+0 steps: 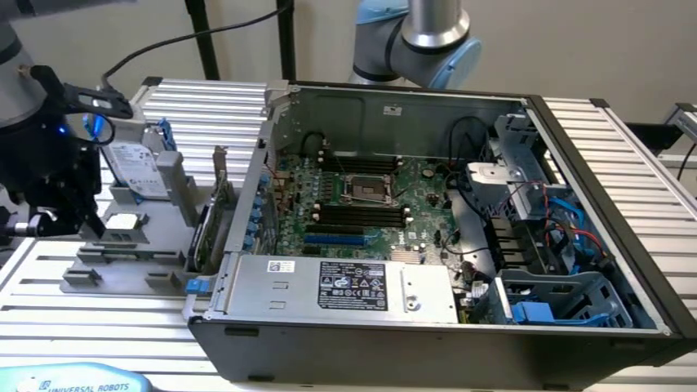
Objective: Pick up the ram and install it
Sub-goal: 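Pick up the ram and move it above insertion slot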
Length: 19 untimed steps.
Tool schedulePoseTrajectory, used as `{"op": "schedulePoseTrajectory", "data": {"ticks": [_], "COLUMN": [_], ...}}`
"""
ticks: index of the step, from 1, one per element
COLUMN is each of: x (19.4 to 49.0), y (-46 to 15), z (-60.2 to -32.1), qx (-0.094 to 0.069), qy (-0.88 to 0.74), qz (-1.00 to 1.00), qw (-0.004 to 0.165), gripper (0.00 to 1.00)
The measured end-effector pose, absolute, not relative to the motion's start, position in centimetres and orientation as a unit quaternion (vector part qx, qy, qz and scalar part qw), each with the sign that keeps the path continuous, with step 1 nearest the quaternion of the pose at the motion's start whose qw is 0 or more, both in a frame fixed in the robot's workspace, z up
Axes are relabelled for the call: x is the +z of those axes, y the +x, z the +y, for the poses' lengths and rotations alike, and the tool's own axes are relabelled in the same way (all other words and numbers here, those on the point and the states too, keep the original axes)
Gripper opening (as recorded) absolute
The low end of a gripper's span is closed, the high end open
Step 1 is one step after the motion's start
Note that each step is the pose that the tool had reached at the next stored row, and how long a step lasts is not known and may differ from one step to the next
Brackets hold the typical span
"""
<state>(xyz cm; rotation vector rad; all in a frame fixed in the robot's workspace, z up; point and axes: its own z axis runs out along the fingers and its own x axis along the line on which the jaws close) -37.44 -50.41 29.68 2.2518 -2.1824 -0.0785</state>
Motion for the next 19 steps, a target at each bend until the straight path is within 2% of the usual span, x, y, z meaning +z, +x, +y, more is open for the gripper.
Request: {"op": "schedulePoseTrajectory", "data": {"ticks": [19], "x": [37.6], "y": [-32.7], "z": [-50.1], "qx": [-0.025], "qy": [0.718], "qz": [-0.696], "qw": [0.002], "gripper": [0.14]}}
